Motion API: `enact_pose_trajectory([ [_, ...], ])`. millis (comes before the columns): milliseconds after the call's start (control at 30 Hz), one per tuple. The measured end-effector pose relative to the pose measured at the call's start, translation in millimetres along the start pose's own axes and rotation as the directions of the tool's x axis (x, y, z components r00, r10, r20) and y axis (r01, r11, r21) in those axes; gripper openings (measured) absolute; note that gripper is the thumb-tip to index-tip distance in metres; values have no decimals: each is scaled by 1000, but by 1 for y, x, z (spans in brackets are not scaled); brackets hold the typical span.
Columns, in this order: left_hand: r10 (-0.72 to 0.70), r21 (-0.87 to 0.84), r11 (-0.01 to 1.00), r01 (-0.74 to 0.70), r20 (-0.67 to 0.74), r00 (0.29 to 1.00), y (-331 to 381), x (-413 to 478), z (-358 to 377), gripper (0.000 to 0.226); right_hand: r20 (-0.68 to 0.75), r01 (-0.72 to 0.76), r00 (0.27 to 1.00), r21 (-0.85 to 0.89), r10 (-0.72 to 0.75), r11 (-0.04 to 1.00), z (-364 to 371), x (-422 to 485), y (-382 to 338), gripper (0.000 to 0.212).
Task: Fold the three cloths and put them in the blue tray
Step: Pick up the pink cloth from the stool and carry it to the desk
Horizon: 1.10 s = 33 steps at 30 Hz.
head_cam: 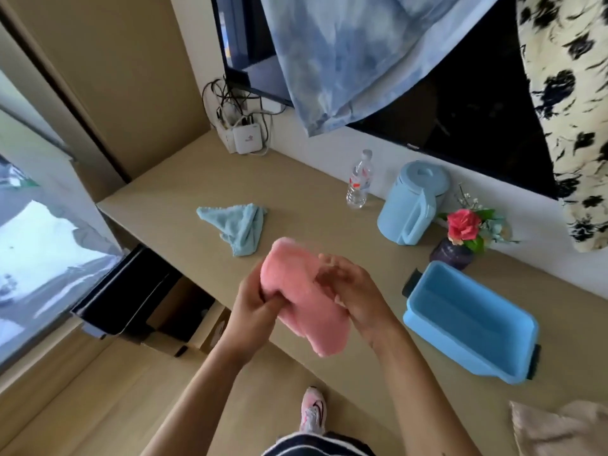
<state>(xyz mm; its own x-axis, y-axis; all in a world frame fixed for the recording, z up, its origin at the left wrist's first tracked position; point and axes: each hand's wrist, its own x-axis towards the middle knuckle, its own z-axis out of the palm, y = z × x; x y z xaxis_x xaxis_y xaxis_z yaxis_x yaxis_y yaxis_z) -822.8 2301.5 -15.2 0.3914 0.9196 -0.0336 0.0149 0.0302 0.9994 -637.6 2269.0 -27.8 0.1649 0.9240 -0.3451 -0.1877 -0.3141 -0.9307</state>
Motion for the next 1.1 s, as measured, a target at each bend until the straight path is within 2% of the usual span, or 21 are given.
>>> enact_pose_trajectory([
  [67,-3,-22,1000,3,-1,1000,1,19,1,48,-8,39,999,-3,-39,999,-3,15,-11,21],
  [133,-46,-35,998,47,14,999,0,35,-1,49,-34,59,998,5,-59,998,-5,30,-17,14],
  [300,-85,-140,985,101,115,990,10,77,0,36,-117,157,981,-17,-158,987,-9,57,-42,16],
  [400,-135,-335,928,164,111,985,25,108,11,44,-143,221,964,-28,-223,975,-17,68,-59,16],
  [433,-119,-343,926,154,122,985,28,121,13,45,-164,252,953,-48,-256,967,-20,72,-66,16],
  [533,-28,-206,974,90,285,958,32,157,16,44,-212,316,916,-141,-340,938,-23,79,-83,18],
  [633,18,-149,987,62,486,874,41,184,15,47,-265,329,877,-275,-400,903,-20,83,-99,22],
  [767,86,78,985,-153,549,832,50,216,15,40,-375,275,802,-461,-466,844,-17,94,-113,31],
  [900,121,352,848,-397,600,791,46,259,6,31,-475,122,721,-629,-505,767,-27,100,-118,37],
  [1000,157,419,703,-575,697,700,44,288,-5,21,-518,-48,683,-735,-514,676,-38,102,-122,36],
  [1100,167,457,612,-645,723,670,46,309,-15,14,-479,-159,686,-833,-548,530,-47,104,-125,25],
])
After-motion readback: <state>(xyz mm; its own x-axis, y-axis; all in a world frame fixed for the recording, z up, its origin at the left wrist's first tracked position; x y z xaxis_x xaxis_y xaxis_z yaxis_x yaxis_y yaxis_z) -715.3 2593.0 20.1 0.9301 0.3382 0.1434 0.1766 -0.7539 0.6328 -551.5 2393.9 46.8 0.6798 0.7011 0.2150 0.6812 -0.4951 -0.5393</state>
